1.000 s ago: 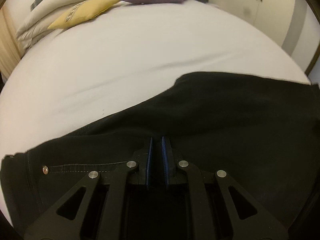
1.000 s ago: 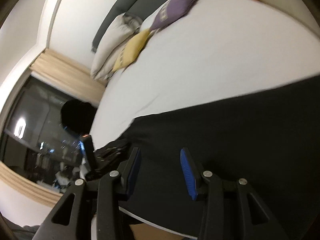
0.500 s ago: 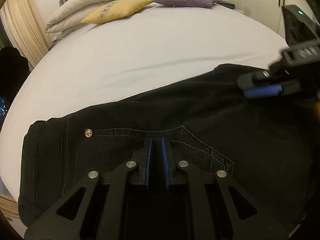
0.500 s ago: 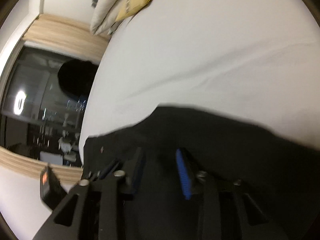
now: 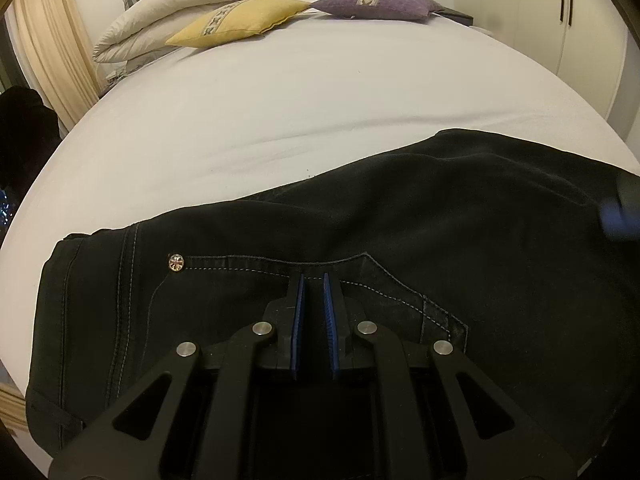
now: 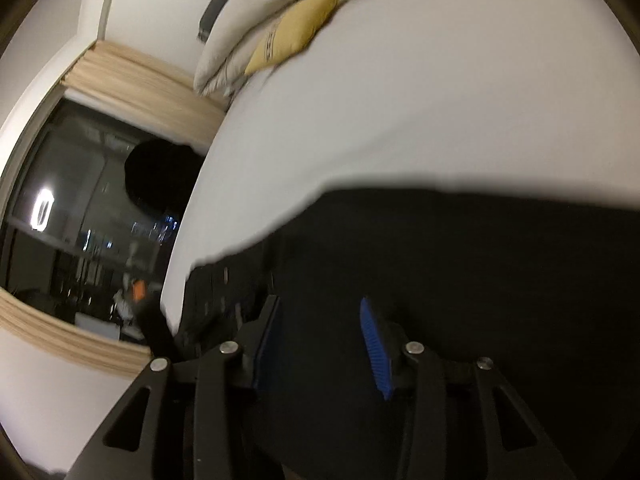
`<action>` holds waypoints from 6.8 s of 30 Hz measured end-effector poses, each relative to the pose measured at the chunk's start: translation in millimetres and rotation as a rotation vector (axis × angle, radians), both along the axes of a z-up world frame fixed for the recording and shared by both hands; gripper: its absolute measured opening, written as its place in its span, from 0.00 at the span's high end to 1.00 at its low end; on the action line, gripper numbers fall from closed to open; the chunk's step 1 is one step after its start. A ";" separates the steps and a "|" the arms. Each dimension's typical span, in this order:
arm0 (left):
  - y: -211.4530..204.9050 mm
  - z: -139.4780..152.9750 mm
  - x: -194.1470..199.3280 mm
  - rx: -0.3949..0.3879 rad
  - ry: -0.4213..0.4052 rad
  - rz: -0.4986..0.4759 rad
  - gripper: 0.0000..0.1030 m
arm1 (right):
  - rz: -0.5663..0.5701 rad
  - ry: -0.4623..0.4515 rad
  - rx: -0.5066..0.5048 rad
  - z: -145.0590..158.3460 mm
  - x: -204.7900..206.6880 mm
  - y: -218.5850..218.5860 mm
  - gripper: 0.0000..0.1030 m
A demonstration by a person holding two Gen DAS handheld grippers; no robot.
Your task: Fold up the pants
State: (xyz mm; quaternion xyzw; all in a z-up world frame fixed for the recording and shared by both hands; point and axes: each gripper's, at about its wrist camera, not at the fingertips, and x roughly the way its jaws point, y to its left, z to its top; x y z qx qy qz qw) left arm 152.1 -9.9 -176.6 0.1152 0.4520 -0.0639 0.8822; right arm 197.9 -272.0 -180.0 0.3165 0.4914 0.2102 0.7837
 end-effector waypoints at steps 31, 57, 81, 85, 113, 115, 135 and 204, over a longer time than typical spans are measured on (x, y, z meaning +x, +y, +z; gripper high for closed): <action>-32.4 25.9 -12.0 0.004 0.019 -0.012 0.90 | -0.932 0.046 0.282 -8.5 -259.5 -263.1 0.38; -118.1 25.1 -57.5 -0.045 0.109 -0.214 0.90 | -0.988 -0.050 0.631 -89.9 -269.5 -280.4 0.40; -131.4 17.9 -53.6 -0.070 0.133 -0.251 0.90 | -1.009 -0.135 0.675 -82.2 -237.0 -275.0 0.88; -125.6 17.0 -48.3 -0.120 0.154 -0.240 0.90 | -1.005 -0.142 0.586 -56.7 -227.3 -272.6 0.88; -118.0 8.7 57.2 -0.890 0.524 -0.175 0.11 | -0.025 -0.328 -0.742 50.3 -94.7 37.4 0.89; -129.1 7.4 54.1 -0.853 0.535 -0.191 0.11 | -0.020 -0.343 -0.761 49.8 -100.0 39.6 0.89; -101.0 20.8 43.1 -0.836 0.546 -0.371 0.94 | 0.098 -0.462 -0.836 54.9 -130.6 81.5 0.89; -90.6 -33.3 -130.9 -0.445 0.310 -0.264 0.85 | -0.106 -0.007 0.236 -21.2 -192.1 -192.9 0.88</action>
